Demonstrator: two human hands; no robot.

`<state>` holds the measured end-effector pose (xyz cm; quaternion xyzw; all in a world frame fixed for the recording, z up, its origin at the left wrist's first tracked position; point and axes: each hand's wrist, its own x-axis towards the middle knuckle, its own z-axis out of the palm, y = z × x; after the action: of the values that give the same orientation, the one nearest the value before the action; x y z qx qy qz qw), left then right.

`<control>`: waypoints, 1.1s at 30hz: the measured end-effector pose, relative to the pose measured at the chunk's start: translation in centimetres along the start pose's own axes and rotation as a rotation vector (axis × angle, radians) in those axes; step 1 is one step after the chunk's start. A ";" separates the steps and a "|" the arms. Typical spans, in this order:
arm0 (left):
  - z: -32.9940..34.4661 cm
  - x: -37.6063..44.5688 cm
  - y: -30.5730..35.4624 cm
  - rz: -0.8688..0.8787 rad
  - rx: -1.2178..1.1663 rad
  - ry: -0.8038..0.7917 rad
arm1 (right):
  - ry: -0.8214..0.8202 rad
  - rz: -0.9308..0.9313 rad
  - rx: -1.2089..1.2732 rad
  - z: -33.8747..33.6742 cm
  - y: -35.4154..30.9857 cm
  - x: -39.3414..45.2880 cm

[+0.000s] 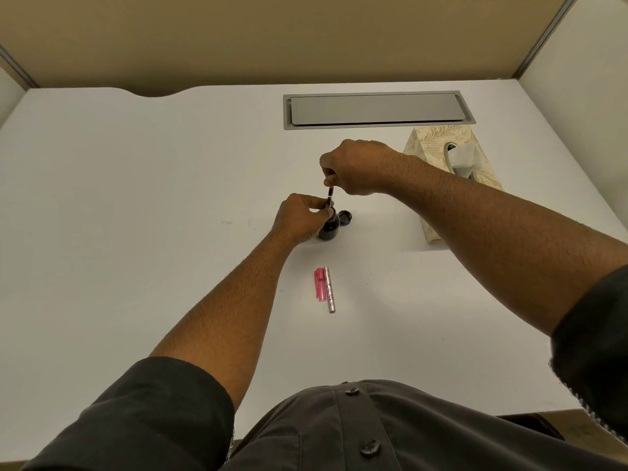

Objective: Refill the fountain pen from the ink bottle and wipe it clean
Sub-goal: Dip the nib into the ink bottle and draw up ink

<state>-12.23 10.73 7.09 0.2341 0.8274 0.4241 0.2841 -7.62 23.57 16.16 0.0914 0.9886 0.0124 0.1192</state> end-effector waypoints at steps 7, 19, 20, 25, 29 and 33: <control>0.0 -0.1 0.1 -0.004 0.007 0.002 | 0.006 0.008 0.015 0.1 0.0 -0.1; -0.2 -0.6 0.3 -0.004 0.017 0.003 | -0.061 -0.045 -0.034 1.1 -0.1 -0.1; -0.2 -0.6 0.2 -0.003 0.016 0.003 | -0.057 -0.047 -0.037 1.1 -0.1 -0.2; -0.2 -0.8 0.3 0.008 0.035 0.004 | -0.040 -0.055 -0.061 1.0 -0.3 -0.4; -0.3 -1.0 0.6 0.043 0.108 0.021 | -0.029 -0.047 -0.050 0.9 -0.3 -0.8; -0.5 -1.1 1.2 0.066 0.112 0.055 | 0.012 -0.026 -0.015 0.6 -0.2 -1.2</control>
<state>-11.55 10.40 8.65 0.2651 0.8491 0.3925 0.2338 -6.41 23.20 15.88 0.0775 0.9903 0.0188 0.1141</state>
